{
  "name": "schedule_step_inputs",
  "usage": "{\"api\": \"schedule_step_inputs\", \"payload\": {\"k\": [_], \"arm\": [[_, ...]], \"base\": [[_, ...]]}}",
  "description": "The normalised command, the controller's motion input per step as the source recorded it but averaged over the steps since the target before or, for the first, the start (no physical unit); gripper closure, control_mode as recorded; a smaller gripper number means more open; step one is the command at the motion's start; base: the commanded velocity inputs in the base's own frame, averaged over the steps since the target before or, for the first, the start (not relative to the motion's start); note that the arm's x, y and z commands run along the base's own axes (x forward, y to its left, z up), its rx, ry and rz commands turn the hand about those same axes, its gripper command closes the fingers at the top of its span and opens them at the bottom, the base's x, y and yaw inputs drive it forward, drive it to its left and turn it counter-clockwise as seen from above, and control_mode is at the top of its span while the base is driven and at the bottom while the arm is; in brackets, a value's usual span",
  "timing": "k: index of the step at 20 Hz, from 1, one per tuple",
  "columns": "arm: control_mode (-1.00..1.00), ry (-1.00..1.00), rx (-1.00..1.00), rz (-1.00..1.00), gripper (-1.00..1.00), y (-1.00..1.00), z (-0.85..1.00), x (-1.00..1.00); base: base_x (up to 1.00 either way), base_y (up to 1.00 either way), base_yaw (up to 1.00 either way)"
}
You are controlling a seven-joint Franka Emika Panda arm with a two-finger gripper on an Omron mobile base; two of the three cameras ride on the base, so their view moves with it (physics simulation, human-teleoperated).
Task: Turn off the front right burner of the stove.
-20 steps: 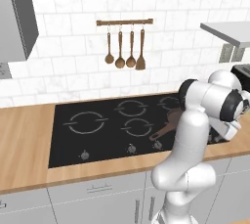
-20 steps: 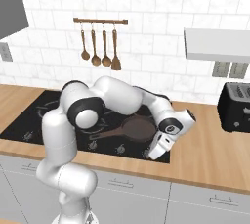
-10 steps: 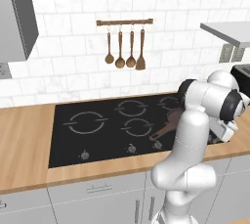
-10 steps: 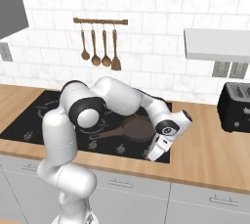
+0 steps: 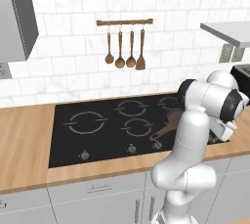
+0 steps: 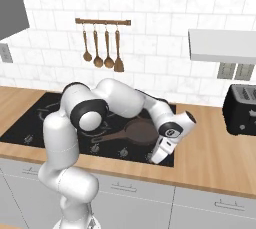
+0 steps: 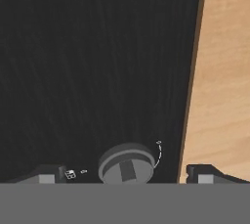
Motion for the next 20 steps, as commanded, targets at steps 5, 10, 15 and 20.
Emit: {"api": "schedule_step_inputs", "payload": {"k": [5,10,15,20], "arm": [[-1.0,0.0,-0.01,0.0,-1.0,0.0,0.0,0.09],[-1.0,0.04,0.0,0.0,1.0,0.06,-0.07,-0.04],[-1.0,0.01,0.0,0.0,1.0,0.0,-0.01,0.0],[-1.0,0.0,0.0,-0.04,1.0,0.0,0.0,-0.01]], "base": [[0.0,0.0,0.0],[0.0,0.0,0.0],[0.0,0.0,0.0],[0.0,0.0,0.0]]}}
